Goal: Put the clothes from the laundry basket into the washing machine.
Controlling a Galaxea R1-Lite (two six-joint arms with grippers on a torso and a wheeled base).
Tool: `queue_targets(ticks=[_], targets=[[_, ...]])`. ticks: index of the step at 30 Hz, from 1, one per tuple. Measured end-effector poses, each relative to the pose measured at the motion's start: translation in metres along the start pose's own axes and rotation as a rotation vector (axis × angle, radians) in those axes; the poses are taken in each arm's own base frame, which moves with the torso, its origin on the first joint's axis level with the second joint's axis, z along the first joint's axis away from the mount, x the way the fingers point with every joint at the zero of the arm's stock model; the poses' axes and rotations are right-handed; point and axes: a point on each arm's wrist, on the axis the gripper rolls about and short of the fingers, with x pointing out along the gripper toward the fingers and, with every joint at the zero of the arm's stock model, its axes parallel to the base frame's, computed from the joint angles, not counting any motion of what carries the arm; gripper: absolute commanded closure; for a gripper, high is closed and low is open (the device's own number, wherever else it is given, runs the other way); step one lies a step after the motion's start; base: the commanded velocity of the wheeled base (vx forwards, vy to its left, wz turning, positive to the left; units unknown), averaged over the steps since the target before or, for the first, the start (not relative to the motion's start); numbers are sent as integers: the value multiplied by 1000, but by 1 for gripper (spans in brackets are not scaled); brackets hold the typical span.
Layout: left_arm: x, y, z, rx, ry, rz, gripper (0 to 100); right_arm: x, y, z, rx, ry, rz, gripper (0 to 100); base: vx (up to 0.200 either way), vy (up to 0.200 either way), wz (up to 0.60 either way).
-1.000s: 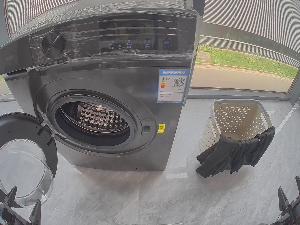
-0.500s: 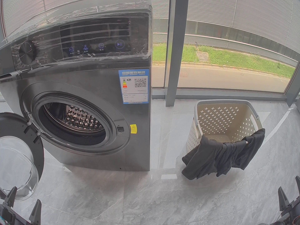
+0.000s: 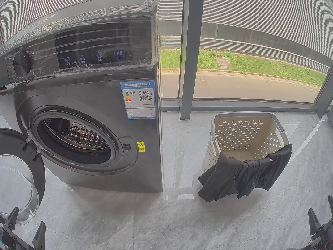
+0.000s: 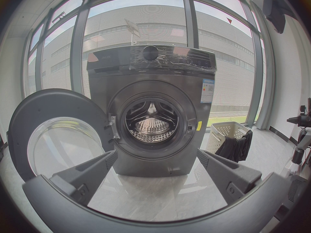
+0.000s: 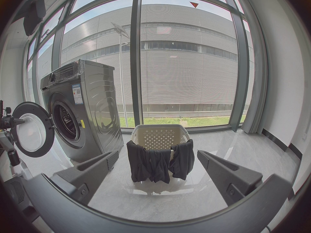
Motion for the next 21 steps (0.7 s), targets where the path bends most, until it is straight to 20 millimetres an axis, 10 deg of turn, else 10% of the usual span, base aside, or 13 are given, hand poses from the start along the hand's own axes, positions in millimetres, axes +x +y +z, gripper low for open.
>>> queue_targets(ticks=[21], targets=[[0,0,0,1,0,0,0,0,0,0,0,0,1,0,0,-38,0]])
